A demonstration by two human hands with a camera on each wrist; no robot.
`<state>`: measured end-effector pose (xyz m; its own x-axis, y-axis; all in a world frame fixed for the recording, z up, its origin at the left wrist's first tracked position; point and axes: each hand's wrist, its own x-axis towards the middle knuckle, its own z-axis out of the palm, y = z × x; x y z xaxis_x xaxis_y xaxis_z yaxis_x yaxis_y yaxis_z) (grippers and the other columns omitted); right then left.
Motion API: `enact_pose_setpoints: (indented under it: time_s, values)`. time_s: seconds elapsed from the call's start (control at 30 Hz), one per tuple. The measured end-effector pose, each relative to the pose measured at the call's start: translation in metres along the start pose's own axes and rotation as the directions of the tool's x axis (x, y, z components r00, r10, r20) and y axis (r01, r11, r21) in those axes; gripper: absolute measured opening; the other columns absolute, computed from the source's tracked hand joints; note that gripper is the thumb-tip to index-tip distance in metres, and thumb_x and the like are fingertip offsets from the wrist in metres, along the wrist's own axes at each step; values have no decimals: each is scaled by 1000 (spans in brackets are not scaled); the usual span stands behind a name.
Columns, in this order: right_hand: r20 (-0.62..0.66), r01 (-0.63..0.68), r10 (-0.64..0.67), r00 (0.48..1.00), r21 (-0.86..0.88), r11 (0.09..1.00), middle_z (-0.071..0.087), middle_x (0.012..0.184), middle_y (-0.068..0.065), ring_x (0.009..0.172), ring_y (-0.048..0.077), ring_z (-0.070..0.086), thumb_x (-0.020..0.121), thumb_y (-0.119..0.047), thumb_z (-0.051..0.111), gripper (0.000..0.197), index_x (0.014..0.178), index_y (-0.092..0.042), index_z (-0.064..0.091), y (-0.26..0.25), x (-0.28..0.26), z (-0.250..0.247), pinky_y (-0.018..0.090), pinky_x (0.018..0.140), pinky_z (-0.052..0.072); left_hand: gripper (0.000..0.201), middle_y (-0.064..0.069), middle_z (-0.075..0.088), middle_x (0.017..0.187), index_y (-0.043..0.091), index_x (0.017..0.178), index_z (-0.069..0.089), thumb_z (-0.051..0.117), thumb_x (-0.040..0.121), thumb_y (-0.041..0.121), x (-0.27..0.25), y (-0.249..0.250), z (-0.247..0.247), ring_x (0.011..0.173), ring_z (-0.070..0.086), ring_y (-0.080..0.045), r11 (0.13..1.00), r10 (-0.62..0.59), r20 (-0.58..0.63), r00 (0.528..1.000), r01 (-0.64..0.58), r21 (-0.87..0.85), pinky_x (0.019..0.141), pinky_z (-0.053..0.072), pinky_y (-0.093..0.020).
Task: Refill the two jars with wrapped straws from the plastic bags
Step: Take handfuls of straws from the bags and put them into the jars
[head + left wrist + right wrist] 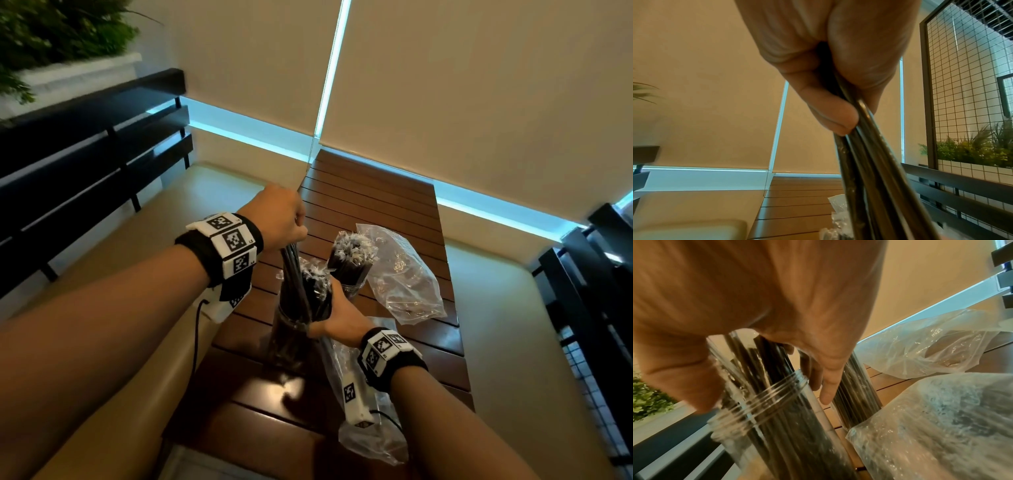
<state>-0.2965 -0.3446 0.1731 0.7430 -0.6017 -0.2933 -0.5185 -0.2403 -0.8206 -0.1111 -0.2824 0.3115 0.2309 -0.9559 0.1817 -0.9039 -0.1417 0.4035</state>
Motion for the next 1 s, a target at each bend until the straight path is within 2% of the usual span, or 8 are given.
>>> enact_pose_setpoints:
  time_s: [0.1, 0.2, 0.5, 0.6, 0.7, 0.8, 0.9, 1.0]
  values:
    - [-67, -23, 19, 998, -61, 998, 27, 152, -7, 140, 12, 27, 60, -43, 90, 127, 153, -25, 5, -2, 2, 6, 31, 113, 28, 36, 4, 48, 55, 22, 52, 51, 68, 83, 19, 5, -1, 11, 52, 46, -9, 999, -31, 13, 999, 30, 17, 57, 39, -25]
    - [-227, -26, 1, 974, -108, 994, 52, 133, -11, 124, 12, 51, 61, -54, 85, 96, 137, -27, 33, 0, 4, 14, 30, 100, 44, 29, 2, 50, 57, 18, 56, 56, 67, 83, 20, 6, -4, 21, 57, 50, -16, 998, -50, 22, 998, 49, 44, 52, 33, -22]
    - [-313, -160, 68, 947, -280, 947, 45, 143, 6, 130, 26, 46, 59, -63, 81, 104, 140, -18, 31, 2, 12, 16, 39, 101, 45, 25, -6, 62, 78, 10, 78, 61, 58, 93, 29, -4, 0, 37, 74, 59, -24, 969, 88, 43, 995, -96, 227, 63, 45, -31]
    - [-284, -161, 109, 953, -164, 973, 56, 126, -1, 115, 21, 56, 57, -56, 86, 83, 116, -26, 34, 8, 11, 16, 33, 88, 50, 23, -8, 61, 94, 13, 89, 59, 49, 98, 31, -8, 7, 61, 83, 59, -27, 926, 170, 140, 975, -207, 316, 70, 47, -35]
    - [-216, -149, 129, 968, -81, 986, 57, 122, -6, 107, 14, 57, 57, -50, 88, 87, 123, -27, 35, 13, 4, 18, 28, 88, 48, 32, -10, 60, 108, 12, 108, 60, 44, 101, 39, -14, 5, 92, 92, 63, -31, 884, 180, 259, 949, -272, 381, 70, 45, -38]
    - [-227, -133, 97, 969, -151, 979, 58, 123, -5, 110, 15, 58, 56, -48, 89, 94, 131, -24, 37, 18, 1, 20, 31, 92, 50, 46, -7, 55, 109, 16, 111, 55, 37, 99, 56, -27, -4, 117, 88, 61, -28, 882, 172, 124, 977, -209, 422, 66, 44, -37]
    - [-223, -143, 94, 970, -215, 966, 58, 123, -3, 111, 17, 58, 56, -50, 88, 95, 132, -22, 38, 23, -3, 16, 36, 93, 52, 57, -7, 51, 118, 20, 114, 55, 34, 90, 68, -28, -10, 124, 99, 51, -26, 880, 216, -68, 974, -164, 446, 81, 40, -41]
    - [-216, -175, 117, 970, -274, 946, 52, 129, 0, 116, 18, 54, 57, -57, 84, 98, 135, -19, 39, 31, -11, 10, 36, 95, 50, 65, -9, 37, 149, 26, 136, 45, 26, 91, 69, -20, -11, 128, 133, 37, -31, 944, 107, -30, 994, -93, 316, 108, 30, -53]
